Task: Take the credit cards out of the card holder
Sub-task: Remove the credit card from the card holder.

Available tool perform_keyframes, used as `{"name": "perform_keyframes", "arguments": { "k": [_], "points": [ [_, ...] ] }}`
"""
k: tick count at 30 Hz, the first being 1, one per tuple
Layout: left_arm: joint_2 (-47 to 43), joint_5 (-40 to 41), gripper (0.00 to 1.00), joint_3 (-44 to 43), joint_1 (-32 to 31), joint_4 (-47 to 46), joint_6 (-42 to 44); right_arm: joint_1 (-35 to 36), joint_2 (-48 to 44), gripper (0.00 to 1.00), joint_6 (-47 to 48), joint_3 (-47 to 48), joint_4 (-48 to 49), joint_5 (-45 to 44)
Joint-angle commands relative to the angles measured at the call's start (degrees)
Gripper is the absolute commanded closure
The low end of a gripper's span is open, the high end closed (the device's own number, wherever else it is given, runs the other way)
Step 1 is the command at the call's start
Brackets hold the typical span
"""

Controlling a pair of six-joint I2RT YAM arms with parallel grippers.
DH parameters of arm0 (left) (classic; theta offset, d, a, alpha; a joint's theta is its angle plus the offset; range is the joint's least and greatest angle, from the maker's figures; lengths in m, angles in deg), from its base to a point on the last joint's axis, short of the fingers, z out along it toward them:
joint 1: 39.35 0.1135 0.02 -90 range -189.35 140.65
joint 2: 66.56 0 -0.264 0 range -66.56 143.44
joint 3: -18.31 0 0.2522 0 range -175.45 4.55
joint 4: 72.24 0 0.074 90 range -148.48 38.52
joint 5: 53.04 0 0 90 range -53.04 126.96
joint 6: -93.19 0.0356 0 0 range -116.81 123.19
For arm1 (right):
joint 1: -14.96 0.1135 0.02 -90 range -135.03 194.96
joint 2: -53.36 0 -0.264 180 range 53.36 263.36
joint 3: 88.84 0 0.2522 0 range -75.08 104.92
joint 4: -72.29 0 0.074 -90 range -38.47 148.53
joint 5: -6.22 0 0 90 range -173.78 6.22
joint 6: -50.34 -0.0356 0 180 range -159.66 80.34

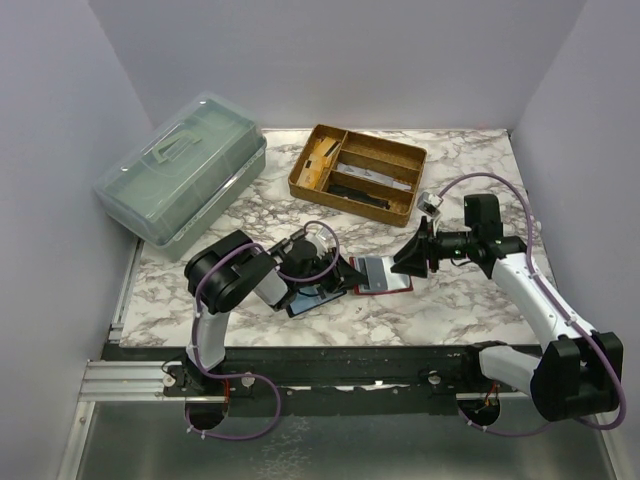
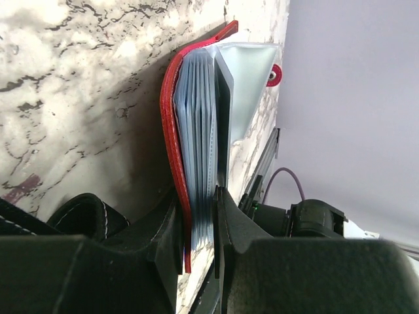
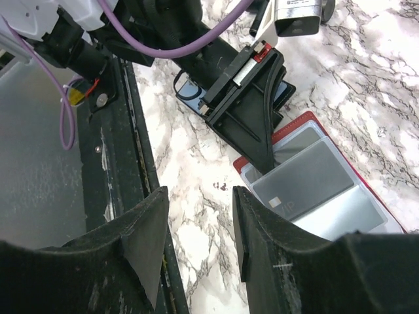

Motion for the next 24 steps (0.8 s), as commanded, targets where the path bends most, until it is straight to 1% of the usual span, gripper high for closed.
{"name": "perform_keyframes", "arguments": {
  "k": [1,6,10,12,14,18,20,24],
  "points": [
    [-2.32,2.9,0.85,-1.36,-0.47,4.32,2.49,-0.37,-0.4,0.5,-5.21,-1.14,4.95,-2.54],
    [-3.3,4.13,0.85,-3.83,-1.01,10.56,3.92,-0.37,4.35,0.51,-7.53,0.88,4.24,-0.83],
    [-4.04,5.53,0.84,-5.15,-1.58,14.57,4.36,0.35,11.5,0.51,-5.51,5.15,-0.84,-2.36],
    [-4.51,6.28,0.84,-5.45,-1.66,15.97,4.27,2.32,15.11,0.51,-4.46,6.99,-3.31,-6.66],
    [-4.95,7.12,0.84,-5.79,-1.78,17.5,3.97,3.32,17.49,0.5,-5.06,7.84,-3.51,-11.77],
    [-6.02,9.39,0.83,-6.7,-2.62,20.9,3.32,3.54,20.3,0.41,-8.03,8.49,-1.29,-18.9],
    [-7.11,10.53,0.83,-8.1,-3.37,24.86,3.66,4.47,21.69,0.39,-8.32,8.96,-1.19,-21.21],
    [-8.63,12.96,0.83,-13.8,-5.33,36.07,5.87,7.6,23.36,0.35,-10.52,10.07,0.18,-28.05]
  ]
}}
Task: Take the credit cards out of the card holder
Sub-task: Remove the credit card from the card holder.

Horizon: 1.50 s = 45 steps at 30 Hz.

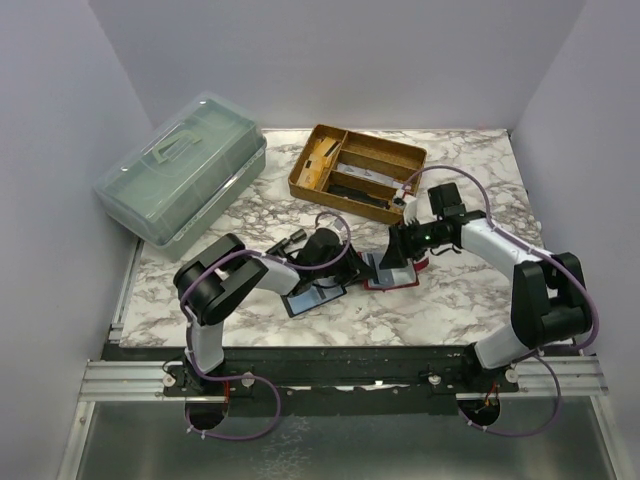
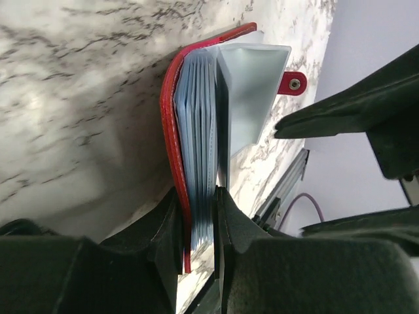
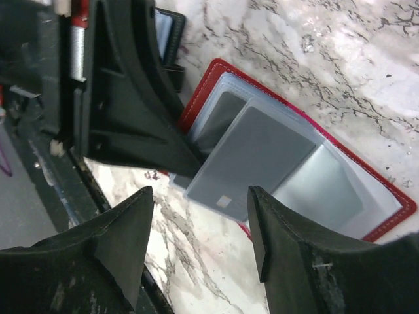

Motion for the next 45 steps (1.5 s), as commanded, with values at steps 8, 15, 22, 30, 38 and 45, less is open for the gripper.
{"name": "perform_keyframes", "arguments": {
  "k": [8,15,22,30,38,45],
  "points": [
    [-4.62,10.01,0.83,-10.56,-4.0,24.07,5.31,4.4,2.97,0.31,-5.86,5.08,2.53,-20.59],
    [-5.17,11.47,0.83,-12.68,-4.64,27.69,6.36,5.11,3.92,0.35,-6.95,5.52,2.66,-22.87],
    [-5.22,12.61,0.84,-15.15,-4.91,31.45,7.61,7.29,4.38,0.35,-8.49,6.45,2.28,-22.67],
    [-5.15,13.4,0.84,-16.81,-5.25,33.78,8.43,8.84,6.85,0.33,-8.02,7.57,1.44,-27.18],
    [-4.85,13.54,0.84,-17.29,-5.25,34.57,8.65,9.06,6.55,0.41,-7.71,7.14,1.26,-29.81],
    [-5.35,13.85,0.84,-16.52,-5.2,34.5,8.58,9.06,3.68,0.46,-8.5,4.73,2.02,-30.85]
  ]
}}
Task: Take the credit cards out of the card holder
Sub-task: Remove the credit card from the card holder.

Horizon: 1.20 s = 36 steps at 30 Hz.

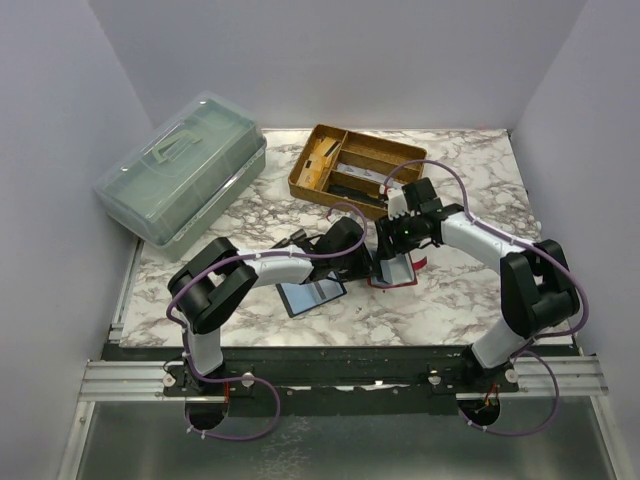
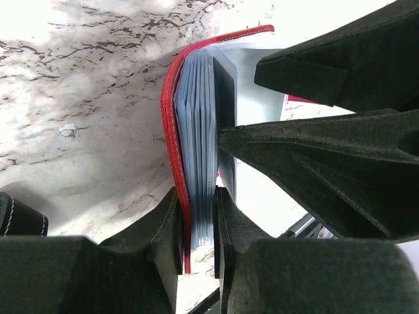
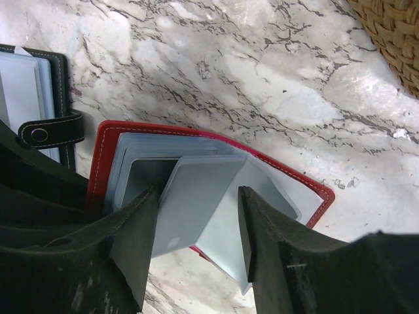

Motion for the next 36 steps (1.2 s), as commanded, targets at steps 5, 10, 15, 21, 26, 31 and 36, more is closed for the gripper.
{"name": "perform_keyframes", "arguments": {
  "k": [5,10,15,21,26,31,36],
  "points": [
    [-2.1,2.04,0.84,0.22,-0.32,1.22,0.61,-0.19,-2.97,0.53,-0.11,-2.38,0.15,-4.48],
    [-2.73,2.02,0.84,1.22,-0.09,0.51,0.55,-1.11,-3.82,0.57,-0.28,-3.37,-0.17,-3.12],
    [-3.28,1.37,0.83,3.02,0.15,-1.58,-0.11,-1.93,-4.13,0.66,-0.37,-4.02,-0.66,-1.7],
    [-3.65,0.91,0.83,4.36,0.58,-3.35,-0.41,-3.53,-3.98,0.82,-1.0,-4.56,-0.43,2.06],
    [-5.03,1.38,0.82,6.63,1.0,-5.68,-1.07,-7.49,-3.22,1.0,-2.69,-4.7,-0.43,8.8],
    [-9.04,2.2,0.02,10.29,2.0,-8.9,-2.05,-12.96,-2.92,1.0,-2.84,-6.12,0.77,23.35],
    [-16.74,5.22,0.01,12.99,2.16,-8.93,0.8,-14.37,-3.21,1.0,-4.59,-7.71,2.72,31.72]
  ]
}}
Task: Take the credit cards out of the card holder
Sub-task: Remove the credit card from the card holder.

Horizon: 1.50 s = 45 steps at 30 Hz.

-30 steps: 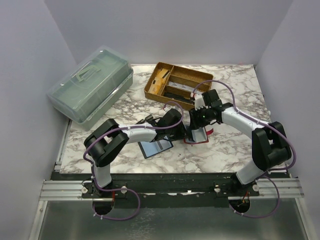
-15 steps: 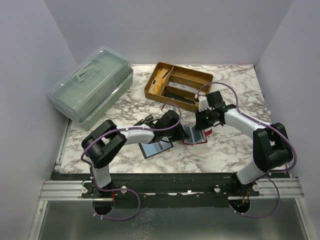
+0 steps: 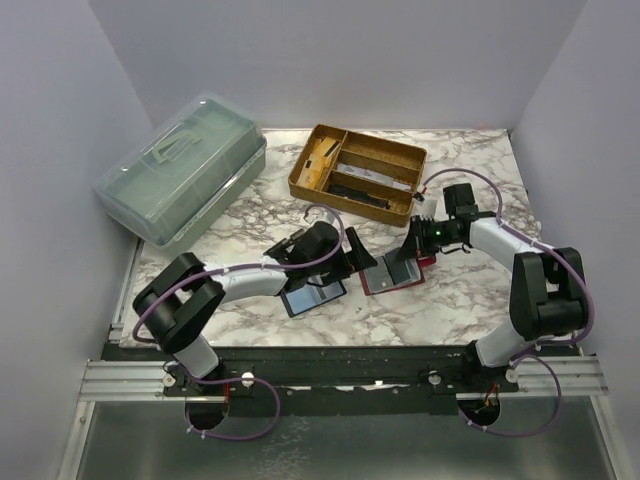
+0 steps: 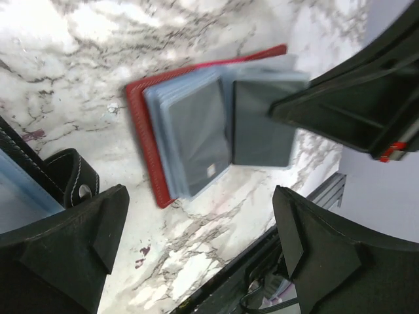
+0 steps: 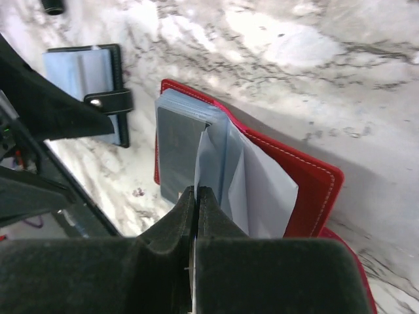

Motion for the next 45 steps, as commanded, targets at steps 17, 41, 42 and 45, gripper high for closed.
{"name": "perform_keyframes", "arguments": {
  "k": [17,41,42,45],
  "points": [
    [-6.79,-6.2,0.1,8.68,2.59,-27.21,-4.41,-2.56,7.49,0.99,-2.27,1.24,1.31,5.93],
    [18.14,-13.97,0.52,1.27,3.55,-41.77,-14.08,-6.63,18.15,0.98,-1.35,6.39,-3.73,19.23],
    [18.53,-13.76,0.51,1.38,3.55,-41.77,-14.25,-6.63,18.33,0.97,-1.43,6.6,-3.83,19.24],
    [19.18,-13.43,0.49,1.9,3.61,-41.77,-14.43,-6.94,18.97,0.97,-1.67,6.81,-3.96,19.79]
  ]
}}
